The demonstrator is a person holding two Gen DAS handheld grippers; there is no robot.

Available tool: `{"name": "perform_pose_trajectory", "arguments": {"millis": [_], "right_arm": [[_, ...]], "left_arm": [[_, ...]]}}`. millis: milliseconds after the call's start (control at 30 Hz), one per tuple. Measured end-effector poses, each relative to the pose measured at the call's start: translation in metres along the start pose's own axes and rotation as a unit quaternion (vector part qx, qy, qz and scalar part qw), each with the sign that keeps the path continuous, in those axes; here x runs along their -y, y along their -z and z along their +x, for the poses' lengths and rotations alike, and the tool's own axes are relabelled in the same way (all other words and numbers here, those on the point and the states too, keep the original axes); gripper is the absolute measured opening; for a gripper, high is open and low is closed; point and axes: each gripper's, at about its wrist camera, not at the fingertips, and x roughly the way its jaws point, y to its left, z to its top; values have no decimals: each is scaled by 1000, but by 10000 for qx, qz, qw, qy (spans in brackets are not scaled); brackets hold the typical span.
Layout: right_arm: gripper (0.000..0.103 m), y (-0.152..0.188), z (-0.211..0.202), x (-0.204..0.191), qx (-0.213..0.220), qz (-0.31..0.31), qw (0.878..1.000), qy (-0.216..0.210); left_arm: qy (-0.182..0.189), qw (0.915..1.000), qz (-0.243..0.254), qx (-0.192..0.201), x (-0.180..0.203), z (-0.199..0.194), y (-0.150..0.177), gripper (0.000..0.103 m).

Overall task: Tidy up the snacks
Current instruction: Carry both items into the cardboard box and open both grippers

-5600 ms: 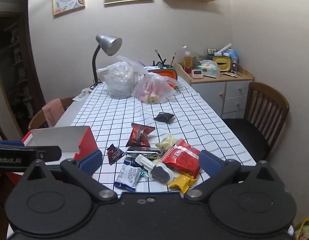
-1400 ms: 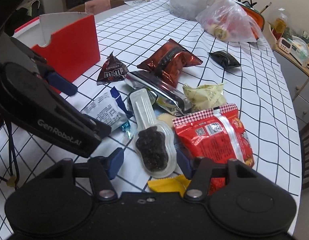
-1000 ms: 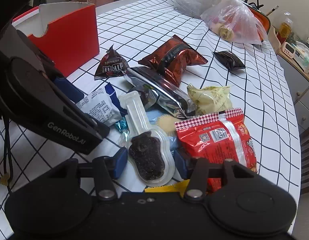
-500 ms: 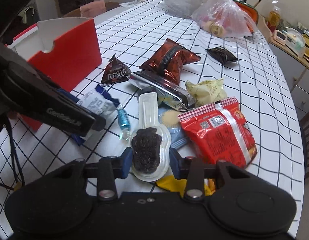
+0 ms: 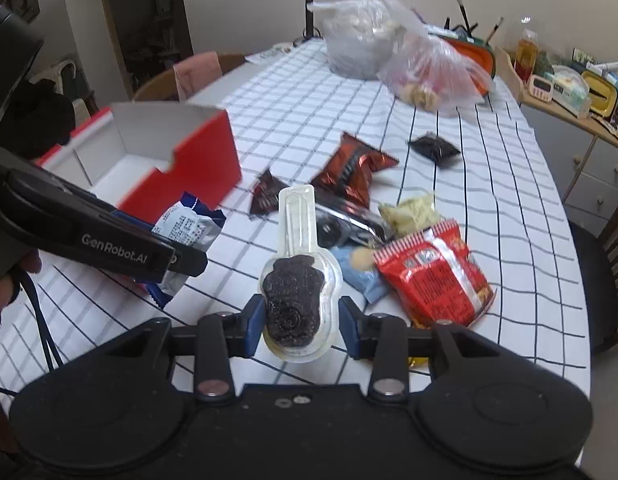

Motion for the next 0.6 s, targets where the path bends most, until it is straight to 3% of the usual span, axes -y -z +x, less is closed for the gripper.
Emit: {"name": "perform_pose_trajectory", "arguments": {"millis": [300,600], "right_arm": [[38,-32,-25,-39,273,-165,9994,-168],[38,-68,-10,-93,364,-394,9973,-496]], "left_arm": [[-149,9987,-193,439,-27,-61,2,47],[-465,9952,-393,762,-75,-96,-3,47]]}}
